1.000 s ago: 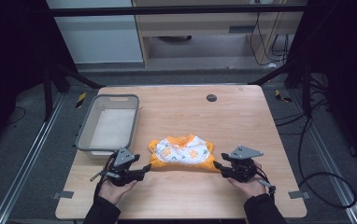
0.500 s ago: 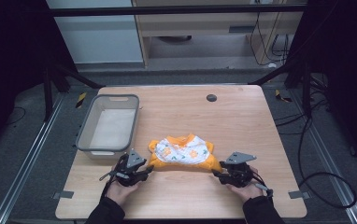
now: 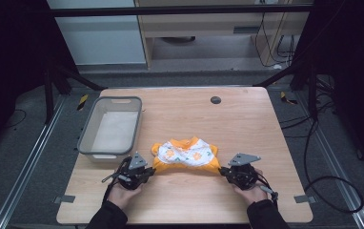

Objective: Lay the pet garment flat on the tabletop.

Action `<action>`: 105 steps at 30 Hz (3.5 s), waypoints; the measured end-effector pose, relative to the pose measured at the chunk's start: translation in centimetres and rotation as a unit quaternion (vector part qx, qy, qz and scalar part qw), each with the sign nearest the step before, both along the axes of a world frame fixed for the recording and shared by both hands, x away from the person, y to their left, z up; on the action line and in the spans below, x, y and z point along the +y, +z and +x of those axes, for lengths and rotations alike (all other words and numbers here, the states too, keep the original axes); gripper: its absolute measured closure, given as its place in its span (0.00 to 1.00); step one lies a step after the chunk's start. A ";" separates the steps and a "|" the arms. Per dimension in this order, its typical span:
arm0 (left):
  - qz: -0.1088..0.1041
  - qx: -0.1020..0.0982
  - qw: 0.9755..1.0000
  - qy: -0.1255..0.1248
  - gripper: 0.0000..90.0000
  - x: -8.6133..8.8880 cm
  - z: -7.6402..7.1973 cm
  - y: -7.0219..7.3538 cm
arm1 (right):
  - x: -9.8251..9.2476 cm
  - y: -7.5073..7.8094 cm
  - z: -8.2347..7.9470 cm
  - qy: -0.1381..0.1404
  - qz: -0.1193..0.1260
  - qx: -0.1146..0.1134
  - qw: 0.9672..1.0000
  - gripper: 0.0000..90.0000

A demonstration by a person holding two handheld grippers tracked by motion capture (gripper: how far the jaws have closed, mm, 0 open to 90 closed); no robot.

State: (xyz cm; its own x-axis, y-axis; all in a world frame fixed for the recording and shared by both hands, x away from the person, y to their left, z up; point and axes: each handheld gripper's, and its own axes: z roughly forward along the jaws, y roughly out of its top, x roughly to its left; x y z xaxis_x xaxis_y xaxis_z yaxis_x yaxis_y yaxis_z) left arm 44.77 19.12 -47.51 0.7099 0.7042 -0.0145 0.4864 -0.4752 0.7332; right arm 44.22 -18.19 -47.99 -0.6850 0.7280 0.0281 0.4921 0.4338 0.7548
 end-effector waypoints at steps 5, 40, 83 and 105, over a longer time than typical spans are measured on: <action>-0.038 -0.008 0.999 -0.016 0.97 0.7 -1.2 1.8 | -0.5 1.9 -1.2 0.012 0.032 -0.009 0.999 0.98; -0.065 -0.072 0.995 0.032 0.41 2.4 -1.9 6.2 | -2.0 5.0 -2.2 -0.005 0.062 -0.073 0.995 0.63; -0.005 0.026 0.997 0.067 0.91 -3.4 8.7 -1.8 | 3.3 -1.9 9.0 -0.027 0.013 0.016 0.999 0.92; -0.109 -0.111 0.980 0.124 0.72 -3.9 10.5 8.2 | 3.9 6.6 9.7 -0.116 0.014 -0.169 0.979 0.76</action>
State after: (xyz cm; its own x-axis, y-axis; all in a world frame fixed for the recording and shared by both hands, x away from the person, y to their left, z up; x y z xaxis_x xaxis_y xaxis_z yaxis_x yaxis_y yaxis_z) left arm 55.30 15.18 -39.33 0.5197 0.8530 -0.0478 0.3833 -0.1828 0.9054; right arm 53.95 -14.28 -41.39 -0.4750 0.8673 -0.1490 0.2949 0.3165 0.9016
